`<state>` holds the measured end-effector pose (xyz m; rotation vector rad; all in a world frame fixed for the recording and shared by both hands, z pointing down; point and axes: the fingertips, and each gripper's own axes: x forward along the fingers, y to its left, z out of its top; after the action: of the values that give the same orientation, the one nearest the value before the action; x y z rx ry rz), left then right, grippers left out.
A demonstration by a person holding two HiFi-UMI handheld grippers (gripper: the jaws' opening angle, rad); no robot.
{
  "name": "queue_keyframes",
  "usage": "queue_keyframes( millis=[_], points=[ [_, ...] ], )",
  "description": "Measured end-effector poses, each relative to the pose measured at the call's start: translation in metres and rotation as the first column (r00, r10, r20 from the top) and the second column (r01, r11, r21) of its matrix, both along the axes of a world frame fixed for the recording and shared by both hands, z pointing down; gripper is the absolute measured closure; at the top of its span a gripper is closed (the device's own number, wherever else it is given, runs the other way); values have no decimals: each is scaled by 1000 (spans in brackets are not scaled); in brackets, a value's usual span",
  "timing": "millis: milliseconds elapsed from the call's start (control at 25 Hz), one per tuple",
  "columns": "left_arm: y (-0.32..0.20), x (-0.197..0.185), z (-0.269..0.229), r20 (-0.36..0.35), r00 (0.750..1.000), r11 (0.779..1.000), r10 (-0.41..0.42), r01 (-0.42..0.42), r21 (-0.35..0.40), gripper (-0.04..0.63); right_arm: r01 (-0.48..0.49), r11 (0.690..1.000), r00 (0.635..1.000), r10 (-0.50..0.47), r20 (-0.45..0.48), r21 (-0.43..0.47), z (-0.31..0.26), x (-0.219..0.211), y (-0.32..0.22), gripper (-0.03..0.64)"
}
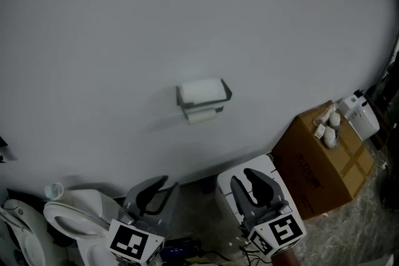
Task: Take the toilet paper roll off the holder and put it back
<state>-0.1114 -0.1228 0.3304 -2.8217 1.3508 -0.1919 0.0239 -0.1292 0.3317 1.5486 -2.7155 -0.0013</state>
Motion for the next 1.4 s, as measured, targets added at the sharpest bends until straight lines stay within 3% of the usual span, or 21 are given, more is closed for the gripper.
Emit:
queue_keyframes(
  millis=[320,520,1400],
  points=[
    [-33,-8,12,-9,1000,999,26,-26,-46,511,-36,999,999,35,-7,-32,6,-4,-27,503],
    [-54,-12,6,-3,999,999,37,-37,18,505,-39,999,999,39,-4,-36,9,-5,-38,503],
    [-156,21,-20,28,1000,998,8,-9,66,451,-6,1000,1000,6,-7,5,-5,28,-95,503]
  ],
)
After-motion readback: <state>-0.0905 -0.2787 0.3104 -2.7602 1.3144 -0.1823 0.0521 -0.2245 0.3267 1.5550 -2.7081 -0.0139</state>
